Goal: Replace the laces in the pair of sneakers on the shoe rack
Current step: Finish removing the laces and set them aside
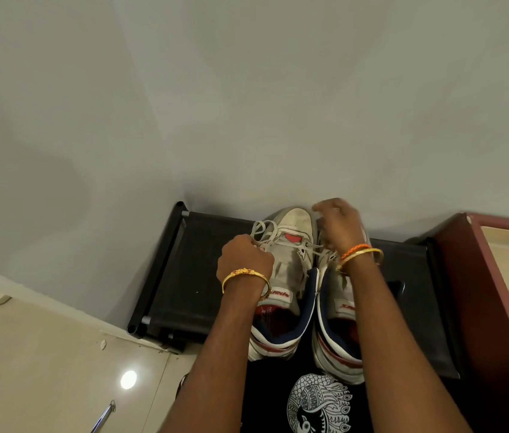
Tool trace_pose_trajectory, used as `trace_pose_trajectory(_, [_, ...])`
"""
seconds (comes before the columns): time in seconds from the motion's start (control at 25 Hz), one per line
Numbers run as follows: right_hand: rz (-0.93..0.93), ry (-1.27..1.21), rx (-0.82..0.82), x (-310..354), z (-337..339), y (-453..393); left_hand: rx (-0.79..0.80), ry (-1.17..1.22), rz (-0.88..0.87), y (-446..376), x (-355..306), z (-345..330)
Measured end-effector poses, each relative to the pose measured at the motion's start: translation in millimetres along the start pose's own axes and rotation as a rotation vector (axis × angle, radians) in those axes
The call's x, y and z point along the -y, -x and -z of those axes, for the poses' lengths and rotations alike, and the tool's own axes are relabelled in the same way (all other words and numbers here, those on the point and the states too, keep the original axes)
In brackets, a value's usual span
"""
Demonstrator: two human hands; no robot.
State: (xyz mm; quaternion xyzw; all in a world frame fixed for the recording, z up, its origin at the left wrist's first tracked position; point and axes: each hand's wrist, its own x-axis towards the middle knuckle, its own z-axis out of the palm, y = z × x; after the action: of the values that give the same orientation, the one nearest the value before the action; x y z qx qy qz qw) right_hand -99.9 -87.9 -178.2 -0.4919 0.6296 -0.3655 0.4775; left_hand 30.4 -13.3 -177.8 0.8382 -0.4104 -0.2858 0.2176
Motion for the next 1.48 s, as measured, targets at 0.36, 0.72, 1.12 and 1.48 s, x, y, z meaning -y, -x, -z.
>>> trace_pose_trajectory(0.36, [0.088,0.441,0.264,-13,-7,0,0.004,-0.001,0.002,0,-1,1])
trace_pose_trajectory(0.72, [-0.317,-1.070,-0.154,-12,43,-9,-0.012,0.025,0.009,1,0,0])
trace_pose_trajectory(1.12, [-0.002,-0.078,-0.270,-6,34,-6,-0.115,-0.229,-0.502,0,-22,-9])
trace_pose_trajectory(1.48, [0.039,0.922,0.338,9,3,19,0.086,-0.476,-0.578,-24,-30,-43])
